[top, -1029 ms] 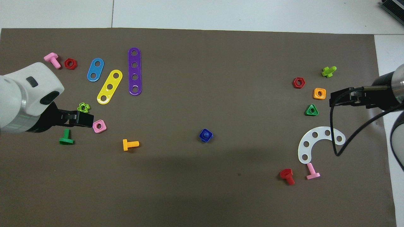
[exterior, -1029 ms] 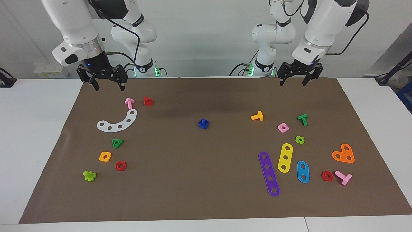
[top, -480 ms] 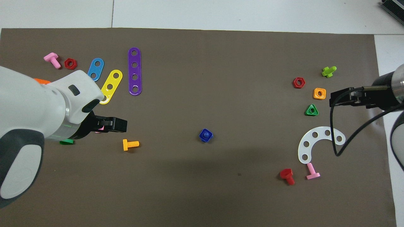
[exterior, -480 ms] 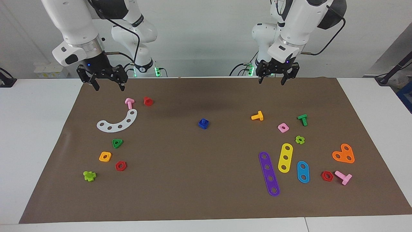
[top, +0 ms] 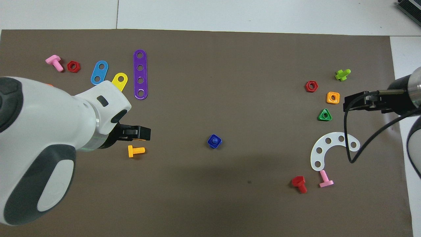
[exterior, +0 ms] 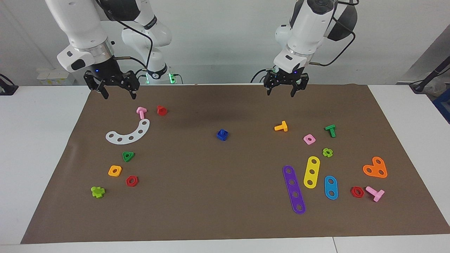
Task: Unscrew and place screws in storage area
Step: 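Move the left gripper over the blue cube nut in the middle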
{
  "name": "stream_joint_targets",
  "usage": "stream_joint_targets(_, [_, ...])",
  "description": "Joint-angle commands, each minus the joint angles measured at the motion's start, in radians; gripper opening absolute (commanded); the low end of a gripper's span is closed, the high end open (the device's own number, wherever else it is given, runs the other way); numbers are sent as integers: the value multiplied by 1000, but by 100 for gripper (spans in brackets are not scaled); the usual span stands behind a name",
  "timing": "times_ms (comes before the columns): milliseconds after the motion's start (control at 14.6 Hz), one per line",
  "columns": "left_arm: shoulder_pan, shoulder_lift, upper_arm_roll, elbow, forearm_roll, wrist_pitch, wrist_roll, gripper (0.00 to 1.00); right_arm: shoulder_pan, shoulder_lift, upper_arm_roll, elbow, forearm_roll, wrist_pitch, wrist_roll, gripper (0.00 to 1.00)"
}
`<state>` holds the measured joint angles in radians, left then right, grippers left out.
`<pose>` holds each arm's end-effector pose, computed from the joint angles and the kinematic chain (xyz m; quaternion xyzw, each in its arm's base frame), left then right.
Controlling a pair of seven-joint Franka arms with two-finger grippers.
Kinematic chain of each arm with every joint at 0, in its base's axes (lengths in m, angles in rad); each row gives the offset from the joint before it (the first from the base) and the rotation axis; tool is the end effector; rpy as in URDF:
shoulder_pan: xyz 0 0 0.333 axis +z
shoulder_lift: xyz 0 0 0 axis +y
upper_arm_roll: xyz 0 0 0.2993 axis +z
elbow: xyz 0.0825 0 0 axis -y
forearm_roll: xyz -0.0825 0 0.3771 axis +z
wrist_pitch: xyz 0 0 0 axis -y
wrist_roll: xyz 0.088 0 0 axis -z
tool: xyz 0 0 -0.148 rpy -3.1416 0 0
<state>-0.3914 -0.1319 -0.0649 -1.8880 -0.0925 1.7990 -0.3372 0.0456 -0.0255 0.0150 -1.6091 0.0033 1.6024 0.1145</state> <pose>0.4636 -0.2417 0.5083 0.9977 -0.0498 0.0038 0.0460 0.5427 0.0335 0.5657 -0.9996 0.0270 -0.0092 0.0023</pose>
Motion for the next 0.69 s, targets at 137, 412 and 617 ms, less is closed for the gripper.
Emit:
stream_joint_targets(137, [-75, -3, 14, -69, -22, 97, -66, 100, -10, -19, 5, -17, -2, -15, -21, 100])
stream_joint_targets(412, [-121, 41, 14, -72, -24, 161, -134, 100, -10, -19, 5, -17, -2, -15, -21, 100])
stream_joint_targets(617, [-167, 90, 14, -72, -23, 229, -206, 100, -12, -19, 5, -17, -2, -15, -21, 100])
